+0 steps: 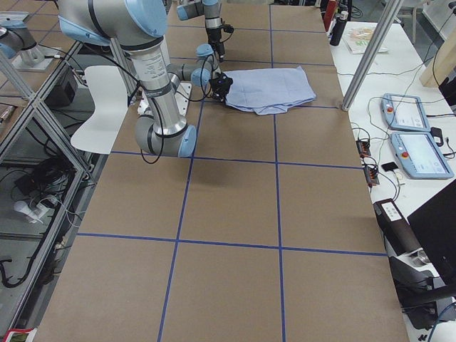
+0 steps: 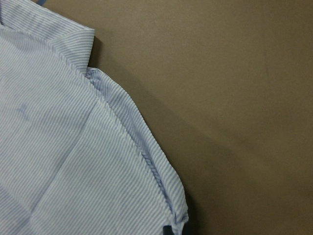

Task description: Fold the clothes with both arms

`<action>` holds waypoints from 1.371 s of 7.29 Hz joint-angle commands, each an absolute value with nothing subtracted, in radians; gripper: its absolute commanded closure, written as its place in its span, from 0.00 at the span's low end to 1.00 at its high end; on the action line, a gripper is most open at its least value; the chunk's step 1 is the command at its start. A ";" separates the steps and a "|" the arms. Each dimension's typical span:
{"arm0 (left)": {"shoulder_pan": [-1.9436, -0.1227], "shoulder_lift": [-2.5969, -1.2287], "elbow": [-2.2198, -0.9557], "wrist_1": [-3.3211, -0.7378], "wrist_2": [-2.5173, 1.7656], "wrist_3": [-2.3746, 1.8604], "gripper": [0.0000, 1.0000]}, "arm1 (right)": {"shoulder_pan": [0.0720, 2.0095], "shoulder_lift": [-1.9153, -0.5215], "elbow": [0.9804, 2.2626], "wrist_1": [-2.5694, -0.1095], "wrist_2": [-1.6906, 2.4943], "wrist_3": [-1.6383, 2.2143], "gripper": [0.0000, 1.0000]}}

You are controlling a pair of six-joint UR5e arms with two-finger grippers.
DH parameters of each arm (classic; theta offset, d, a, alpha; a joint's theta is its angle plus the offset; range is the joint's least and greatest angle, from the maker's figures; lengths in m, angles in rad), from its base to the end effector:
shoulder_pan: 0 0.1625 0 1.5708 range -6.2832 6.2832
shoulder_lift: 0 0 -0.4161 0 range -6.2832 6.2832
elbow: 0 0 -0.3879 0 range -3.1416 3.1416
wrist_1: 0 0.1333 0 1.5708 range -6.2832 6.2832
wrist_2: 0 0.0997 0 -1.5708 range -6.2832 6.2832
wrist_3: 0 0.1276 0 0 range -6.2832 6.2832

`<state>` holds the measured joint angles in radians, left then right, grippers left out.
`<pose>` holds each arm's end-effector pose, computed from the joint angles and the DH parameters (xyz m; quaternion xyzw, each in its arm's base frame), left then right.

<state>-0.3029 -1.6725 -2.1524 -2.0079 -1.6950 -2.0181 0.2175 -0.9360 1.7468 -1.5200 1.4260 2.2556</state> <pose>0.4426 -0.2614 0.2969 -0.0907 0.5252 -0.2791 0.7988 -0.6261 -0.2937 0.2229 -0.0325 -0.4204 0.4223 0.8024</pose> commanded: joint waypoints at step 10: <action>-0.206 -1.686 -1.993 -2.009 -1.560 -2.201 0.44 | 0.232 -0.950 1.779 -1.520 1.425 2.249 1.00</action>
<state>-0.2074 -1.6841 -2.0108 -2.0080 -1.5606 -2.2021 0.2317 -0.9502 1.7771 -1.5202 1.4251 2.2489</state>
